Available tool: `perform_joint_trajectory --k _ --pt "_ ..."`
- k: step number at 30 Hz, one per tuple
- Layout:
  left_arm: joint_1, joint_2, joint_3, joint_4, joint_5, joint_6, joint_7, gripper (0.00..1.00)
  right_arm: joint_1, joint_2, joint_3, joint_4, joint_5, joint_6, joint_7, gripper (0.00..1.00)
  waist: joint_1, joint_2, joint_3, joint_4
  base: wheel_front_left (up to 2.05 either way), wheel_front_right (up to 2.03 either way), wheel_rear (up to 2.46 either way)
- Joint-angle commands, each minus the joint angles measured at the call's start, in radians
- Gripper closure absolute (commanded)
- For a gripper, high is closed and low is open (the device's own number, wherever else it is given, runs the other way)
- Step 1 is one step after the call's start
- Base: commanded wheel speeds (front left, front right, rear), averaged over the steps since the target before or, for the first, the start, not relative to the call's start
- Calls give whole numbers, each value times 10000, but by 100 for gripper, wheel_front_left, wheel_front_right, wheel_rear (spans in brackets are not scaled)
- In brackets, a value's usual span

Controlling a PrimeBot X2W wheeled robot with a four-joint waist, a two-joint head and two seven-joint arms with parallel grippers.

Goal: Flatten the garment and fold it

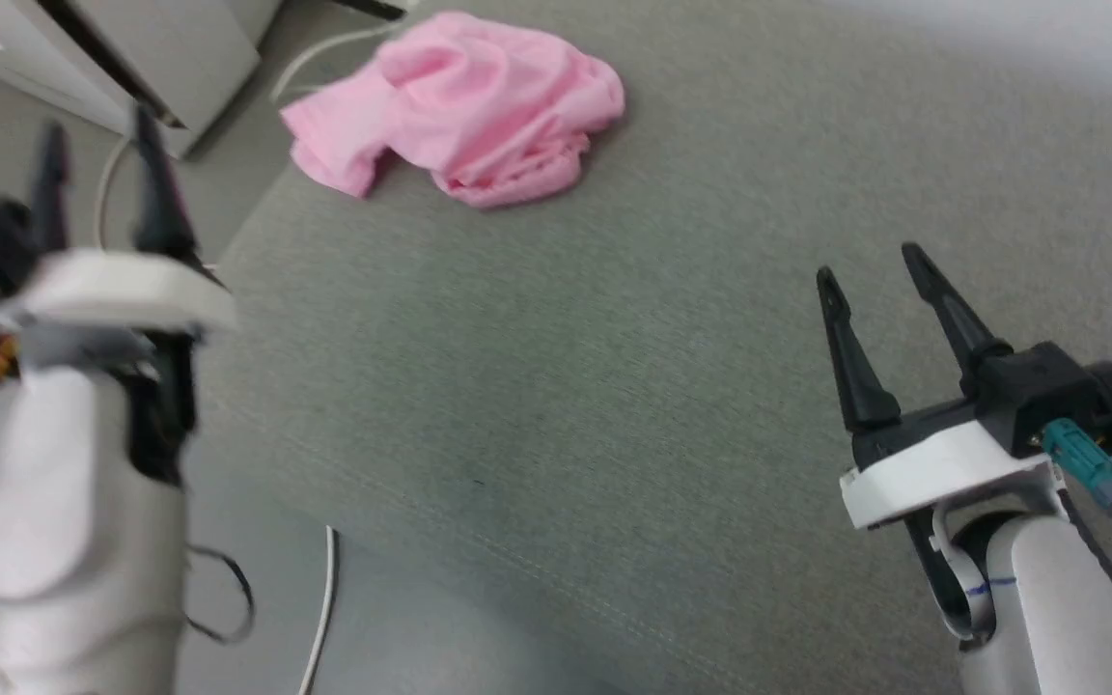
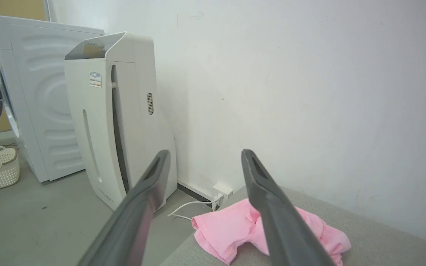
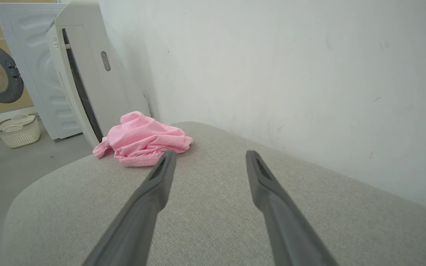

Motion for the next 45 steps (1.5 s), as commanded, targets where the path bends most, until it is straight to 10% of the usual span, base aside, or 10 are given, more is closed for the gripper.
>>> perform_joint_trajectory --k 1,13,27,28,29,45 --pt "-545 238 150 121 -184 -112 261 0 -271 -18 53 -107 -64 -19 -10 0 -2 0 2423 -2155 0 0 0" --pt "-3744 2721 947 1812 -1522 -1111 4126 0 -1284 -18 186 -73 485 -19 -741 0 -2 0 4932 -4680 0 0 0" --pt "-2619 3111 1236 1615 -2443 682 9374 0 -1499 -18 297 695 935 -19 -1371 0 -2 0 4797 -5202 0 0 0" --pt "-2216 3125 1200 1210 -2411 787 9593 58 -1480 -18 293 823 945 -19 -1416 0 -2 0 4457 -5123 0 0 0" --pt "-2083 3168 1222 989 -2321 839 9443 100 -1461 -18 291 895 946 -19 -1438 0 -2 0 4236 -5082 0 0 0" --pt "-2449 2955 522 211 41 563 2064 100 33 -18 -332 1861 1111 -19 -1492 0 -2 0 -204 -4566 0 0 0"
